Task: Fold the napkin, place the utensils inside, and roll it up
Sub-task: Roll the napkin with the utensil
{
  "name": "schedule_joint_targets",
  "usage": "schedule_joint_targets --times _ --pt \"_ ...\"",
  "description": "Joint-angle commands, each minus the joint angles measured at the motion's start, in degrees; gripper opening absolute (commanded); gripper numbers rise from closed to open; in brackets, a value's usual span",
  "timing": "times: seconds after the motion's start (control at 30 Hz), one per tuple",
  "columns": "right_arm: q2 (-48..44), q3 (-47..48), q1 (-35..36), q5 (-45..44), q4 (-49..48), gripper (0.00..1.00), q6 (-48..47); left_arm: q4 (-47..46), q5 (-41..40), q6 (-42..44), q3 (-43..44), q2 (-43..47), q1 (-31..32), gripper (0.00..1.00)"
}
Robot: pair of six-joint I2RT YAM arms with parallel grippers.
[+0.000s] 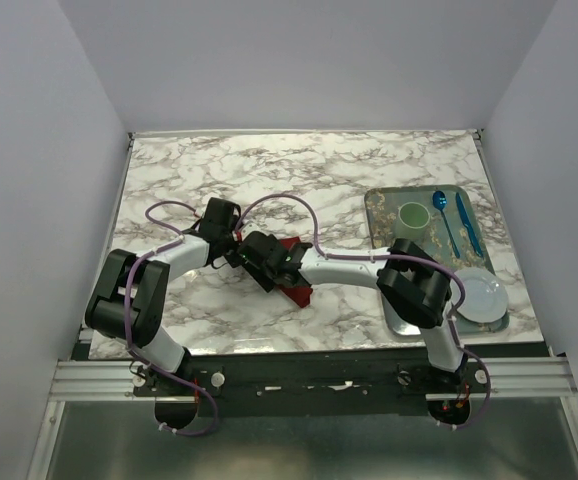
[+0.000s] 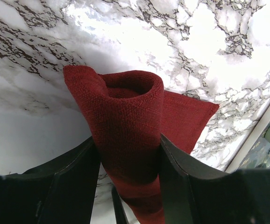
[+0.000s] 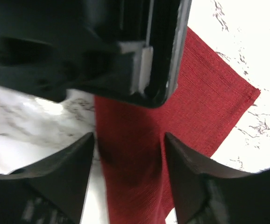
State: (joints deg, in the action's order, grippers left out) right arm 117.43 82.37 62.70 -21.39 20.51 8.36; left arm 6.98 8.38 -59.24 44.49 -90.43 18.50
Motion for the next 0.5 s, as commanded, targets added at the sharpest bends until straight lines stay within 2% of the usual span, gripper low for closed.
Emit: schedule_joint_targets --times 0.0,0.07,0.1,0.17,0.2,0.23,0.33,0.37,0.43,0.47 --pt "1.3 -0.4 0.1 -2.4 -0.1 0.6 -0.5 1.8 0.7 0.0 -0.1 0.7 0.4 0.58" --pt "0.8 -1.2 -0.3 -0.5 -0.9 0.51 -0.3 2.0 0.7 0.0 -0.4 1.0 0.4 0.59" --pt "0.6 -1.5 -0.8 0.0 -1.3 0.42 -0.1 2.1 0.8 0.0 -0.4 1.6 0.4 0.59" --pt "0.2 -2.5 -1.7 2.6 -1.6 0.35 0.3 2.1 0.6 0.1 -0.8 2.1 0.4 0.63" --pt "-0.4 -2.8 -2.7 4.1 -2.2 0.31 0.3 2.1 0.4 0.1 -0.8 2.8 0.4 0.66" --pt "-0.8 -3.4 -3.4 5.8 -2.7 0.28 0.9 2.2 0.0 0.1 -0.9 3.2 0.4 0.78" --pt "-3.8 -7.3 -7.5 17.1 -7.0 0.24 2.4 3.2 -1.6 0.2 -1.1 4.9 0.3 0.9" --pt "-4.6 -9.8 -8.7 24.7 -8.5 0.24 3.0 3.5 -1.8 0.4 -1.0 5.5 0.2 0.92" --pt "-5.2 -11.2 -12.3 31.7 -11.5 0.24 4.7 3.7 -2.1 0.6 -0.8 6.8 0.2 0.94" --pt "-4.8 -11.2 -13.7 38.7 -11.8 0.24 5.4 3.9 -2.0 0.6 -0.5 7.0 0.2 0.94"
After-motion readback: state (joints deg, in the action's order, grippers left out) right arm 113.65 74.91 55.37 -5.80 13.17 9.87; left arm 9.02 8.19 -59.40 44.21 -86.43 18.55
